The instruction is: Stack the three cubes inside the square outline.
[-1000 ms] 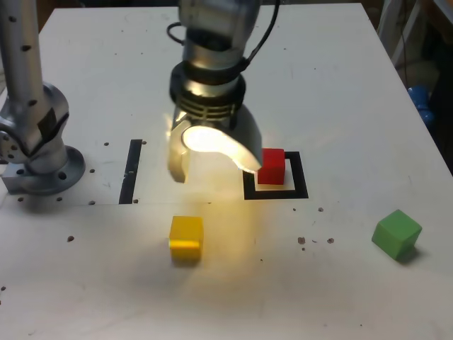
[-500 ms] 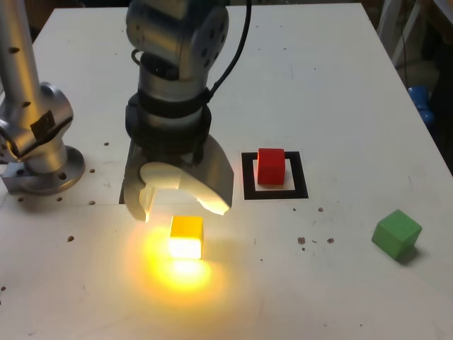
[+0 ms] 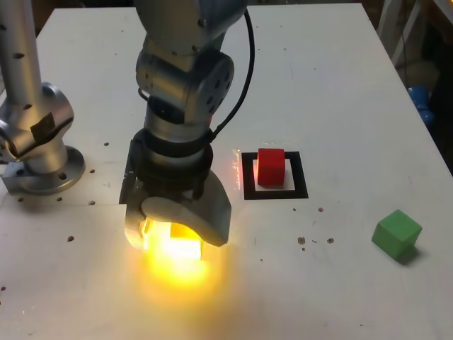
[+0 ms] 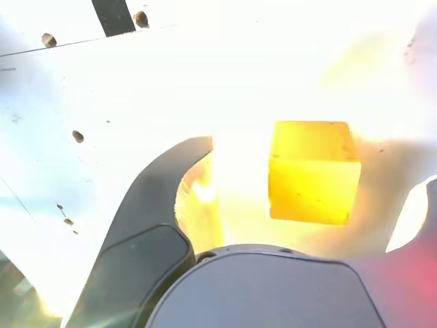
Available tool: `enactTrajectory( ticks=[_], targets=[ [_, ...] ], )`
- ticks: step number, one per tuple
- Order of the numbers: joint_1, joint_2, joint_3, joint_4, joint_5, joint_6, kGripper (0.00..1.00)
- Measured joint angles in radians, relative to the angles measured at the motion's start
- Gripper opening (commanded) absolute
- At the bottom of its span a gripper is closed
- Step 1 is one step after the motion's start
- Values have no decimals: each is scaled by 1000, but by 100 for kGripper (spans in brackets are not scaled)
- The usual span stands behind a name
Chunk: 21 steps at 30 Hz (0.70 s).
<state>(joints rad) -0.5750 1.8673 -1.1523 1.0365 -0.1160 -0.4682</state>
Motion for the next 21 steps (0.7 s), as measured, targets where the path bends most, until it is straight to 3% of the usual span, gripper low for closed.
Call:
enactTrajectory(
  ticks=[6, 15, 21],
  targets=[
    [2, 28, 16, -42, -8, 7, 78],
    [2, 35, 21, -74, 9, 5, 34],
    [2, 35, 22, -79, 20, 5, 30]
  ],
)
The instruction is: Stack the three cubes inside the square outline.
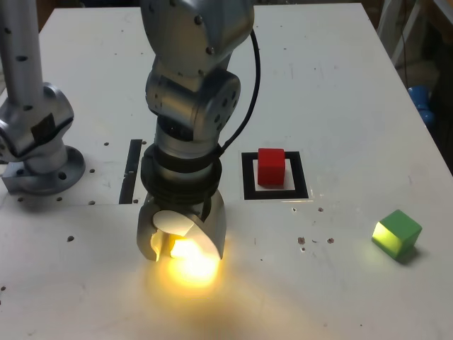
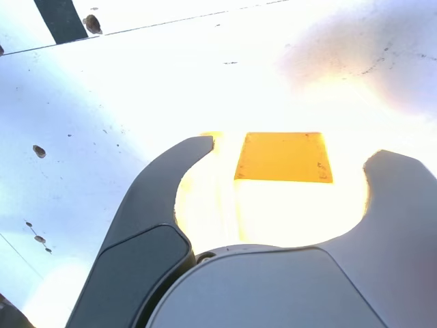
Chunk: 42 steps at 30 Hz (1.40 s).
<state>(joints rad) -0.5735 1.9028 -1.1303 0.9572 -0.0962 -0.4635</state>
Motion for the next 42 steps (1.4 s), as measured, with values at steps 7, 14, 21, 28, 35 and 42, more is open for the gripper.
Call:
enactTrajectory(
  ticks=[7, 14, 21, 28, 35, 42],
  targets=[
    [0, 0, 3, -1, 0, 0, 30],
    [0, 0, -2, 7, 12, 0, 30],
    [46, -5, -86, 120, 64, 42, 30],
    [172, -16, -215, 230, 119, 164, 30],
    [324, -16, -332, 309, 135, 309, 30],
    [416, -3, -414, 348, 137, 403, 30]
  ],
)
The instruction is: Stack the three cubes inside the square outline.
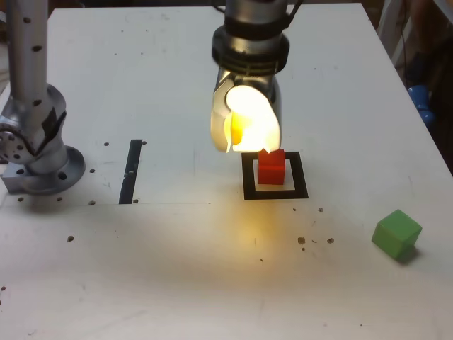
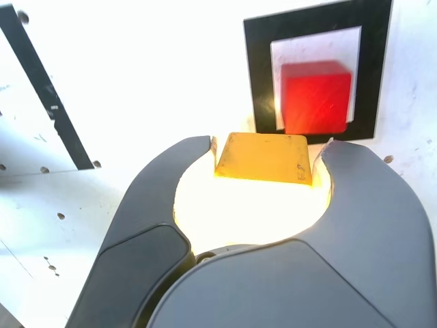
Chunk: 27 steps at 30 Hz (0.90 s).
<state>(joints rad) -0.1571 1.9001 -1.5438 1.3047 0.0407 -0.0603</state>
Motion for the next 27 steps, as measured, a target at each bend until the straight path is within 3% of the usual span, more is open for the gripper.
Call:
enactTrajectory(
  ticks=[11, 27],
  targets=[
    [49, 98, -85, 17, -17, 70, 30],
    [70, 157, -121, 17, -33, 90, 30]
  ],
)
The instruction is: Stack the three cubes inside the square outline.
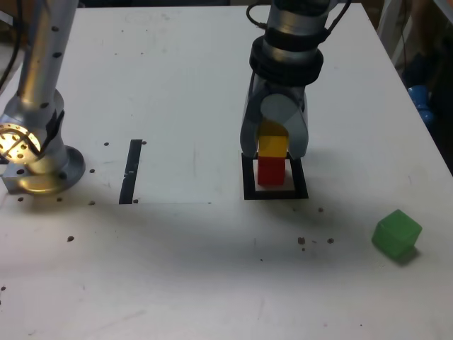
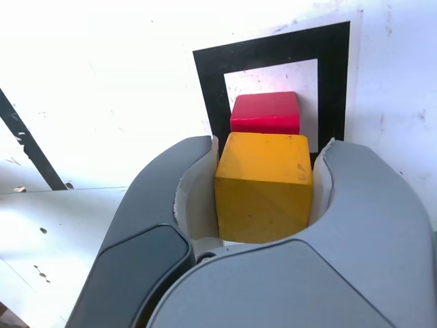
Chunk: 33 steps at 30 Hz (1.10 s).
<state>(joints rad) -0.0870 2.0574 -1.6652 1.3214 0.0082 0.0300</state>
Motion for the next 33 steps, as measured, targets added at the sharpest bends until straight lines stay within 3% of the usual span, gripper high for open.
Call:
enactTrajectory(
  ticks=[7, 9, 14, 16, 26, 33],
  targets=[
    [4, 20, 0, -2, -10, 6, 30],
    [4, 20, 0, -2, -11, 6, 35],
    [4, 20, 4, -3, -14, 10, 83],
    [6, 20, 12, -5, -18, 12, 98],
    [15, 17, 23, -7, -21, 13, 100],
    [15, -52, 29, 4, 26, 7, 100]
  ],
)
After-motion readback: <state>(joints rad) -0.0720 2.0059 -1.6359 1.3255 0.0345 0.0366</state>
